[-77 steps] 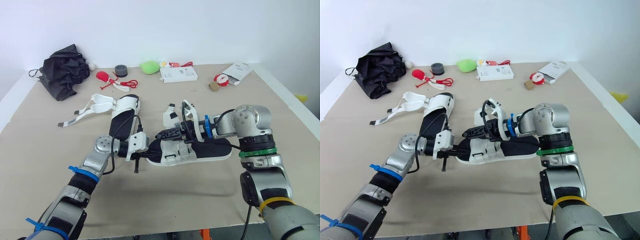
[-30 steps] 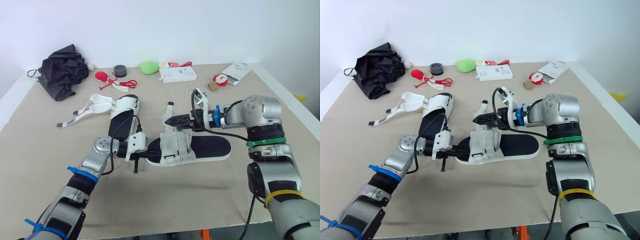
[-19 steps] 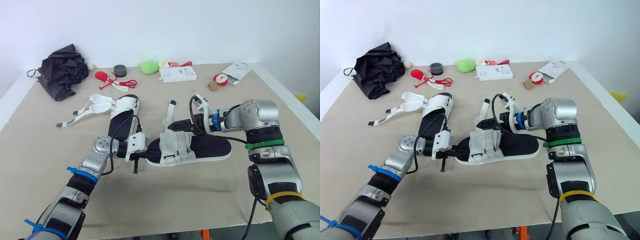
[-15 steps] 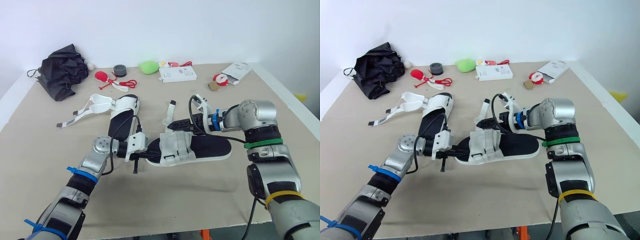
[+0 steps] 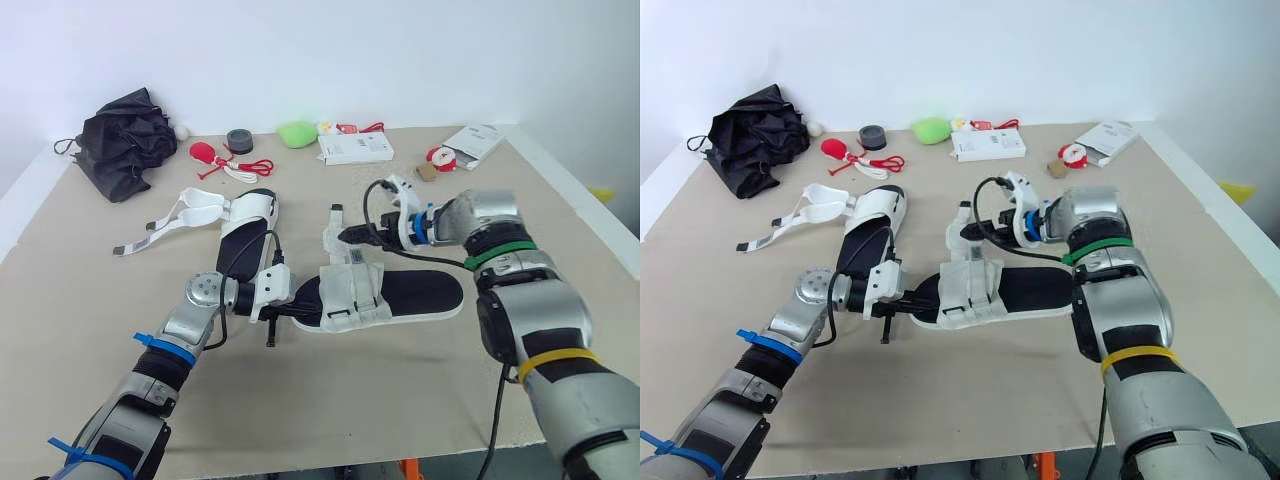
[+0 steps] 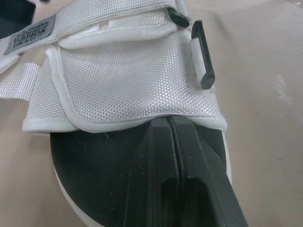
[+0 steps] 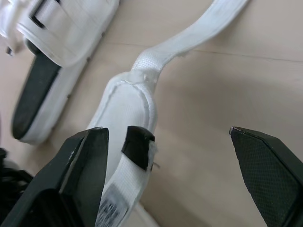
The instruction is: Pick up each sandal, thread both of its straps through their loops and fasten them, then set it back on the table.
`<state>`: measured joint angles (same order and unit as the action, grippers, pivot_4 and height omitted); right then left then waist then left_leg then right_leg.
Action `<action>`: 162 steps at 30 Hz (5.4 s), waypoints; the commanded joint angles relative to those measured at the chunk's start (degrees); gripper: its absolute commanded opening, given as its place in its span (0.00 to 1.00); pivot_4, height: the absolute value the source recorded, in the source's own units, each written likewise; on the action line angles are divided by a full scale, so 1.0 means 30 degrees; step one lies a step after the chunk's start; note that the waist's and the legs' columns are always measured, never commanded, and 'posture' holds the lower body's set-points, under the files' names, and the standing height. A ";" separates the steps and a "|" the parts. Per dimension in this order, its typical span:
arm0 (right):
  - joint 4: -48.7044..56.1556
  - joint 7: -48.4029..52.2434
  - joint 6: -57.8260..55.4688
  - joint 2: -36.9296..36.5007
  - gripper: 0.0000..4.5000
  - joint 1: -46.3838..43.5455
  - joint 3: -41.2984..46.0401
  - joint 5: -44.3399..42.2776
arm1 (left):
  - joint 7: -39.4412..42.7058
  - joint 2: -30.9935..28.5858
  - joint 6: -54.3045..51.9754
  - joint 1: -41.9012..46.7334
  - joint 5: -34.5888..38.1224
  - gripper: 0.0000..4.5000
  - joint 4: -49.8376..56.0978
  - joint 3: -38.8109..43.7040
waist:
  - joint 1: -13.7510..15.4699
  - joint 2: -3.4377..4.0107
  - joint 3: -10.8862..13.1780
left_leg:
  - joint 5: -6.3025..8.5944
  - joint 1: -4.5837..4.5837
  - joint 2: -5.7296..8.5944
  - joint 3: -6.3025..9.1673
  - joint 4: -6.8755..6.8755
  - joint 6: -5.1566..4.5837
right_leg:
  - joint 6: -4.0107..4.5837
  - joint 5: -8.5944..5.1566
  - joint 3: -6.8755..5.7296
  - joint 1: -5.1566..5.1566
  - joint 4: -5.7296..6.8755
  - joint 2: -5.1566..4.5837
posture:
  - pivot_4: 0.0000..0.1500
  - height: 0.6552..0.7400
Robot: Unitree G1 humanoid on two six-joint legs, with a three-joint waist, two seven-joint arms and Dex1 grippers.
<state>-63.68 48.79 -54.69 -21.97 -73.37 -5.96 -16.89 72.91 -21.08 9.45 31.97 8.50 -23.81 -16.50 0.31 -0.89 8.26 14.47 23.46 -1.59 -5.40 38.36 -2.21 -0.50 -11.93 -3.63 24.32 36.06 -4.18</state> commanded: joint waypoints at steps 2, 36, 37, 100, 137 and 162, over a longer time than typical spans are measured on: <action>-0.1468 0.0317 0.1946 0.0799 0.98 -0.1706 0.1295 0.0242 | 0.0102 -0.0385 -0.1085 -0.1088 -0.1379 0.00 -0.1518 -0.1171 | -0.0007 0.0003 0.0001 | 0.0000 -0.0001 0.0000 -0.0005 0.0000 0.0000 | 0.0023 0.0016 -0.0001 0.0001 0.0000 0.0001 | 1.00 1.00; -0.2248 -0.0212 0.6779 0.2792 0.01 -0.2049 0.4392 0.1586 | -0.0034 -0.0482 -0.1819 -0.1671 -0.1191 0.00 -0.0630 -0.1149 | -0.0117 0.0005 0.0002 | 0.0000 -0.0015 0.0000 -0.0006 -0.0010 0.0002 | 0.0050 0.0028 0.0015 -0.0009 0.0009 0.0013 | 1.00 1.00; -0.1912 0.0080 0.7402 0.2754 0.01 -0.1979 0.4336 0.1629 | -0.0030 -0.0470 -0.1805 -0.1655 -0.1201 0.00 -0.0653 -0.1160 | -0.0119 0.0005 0.0002 | 0.0000 -0.0016 0.0000 -0.0007 -0.0009 0.0002 | 0.0050 0.0028 0.0016 -0.0009 0.0009 0.0040 | 1.00 1.00; 2.9274 0.0201 1.6865 -0.9310 0.98 1.5737 -0.2603 -0.1079 | 0.0477 0.0016 -0.0956 -0.0606 -0.1318 0.00 -0.2493 -0.1310 | 0.0128 -0.0195 -0.0138 | 0.0096 -0.0327 0.0007 0.0056 0.0020 0.0047 | -0.0001 -0.0263 -0.0040 -0.0326 0.0006 -0.0061 | 1.00 1.00; 2.0484 -0.3395 -1.1817 -0.2276 0.98 0.4436 -0.3471 -0.8358 | 0.0058 -0.0024 -0.1208 -0.1424 -0.1288 0.00 -0.1598 -0.1388 | 0.0108 -0.0069 -0.0185 | 0.0098 -0.0059 -0.0002 0.0120 0.0041 0.0048 | -0.0020 -0.0216 -0.0493 -0.0216 -0.0002 -0.0236 | 1.00 1.00; 2.0521 -0.2707 -1.1169 -0.1520 0.01 0.5069 -0.1871 -0.8000 | 0.0041 -0.0148 -0.1394 -0.1454 -0.1217 0.00 -0.1414 -0.1342 | 0.0080 -0.0064 -0.0180 | 0.0105 -0.0050 -0.0004 0.0123 0.0030 0.0045 | 0.0012 -0.0207 -0.0496 -0.0203 -0.0003 -0.0239 | 1.00 1.00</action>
<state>-3.48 40.01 -90.20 -26.35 -58.02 -14.68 -40.44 72.48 -20.04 8.45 30.81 9.21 -23.66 -16.87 0.55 -1.08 7.72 14.79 23.31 -1.60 -5.03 38.44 -2.07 -0.48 -12.56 -5.12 23.71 36.05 -4.90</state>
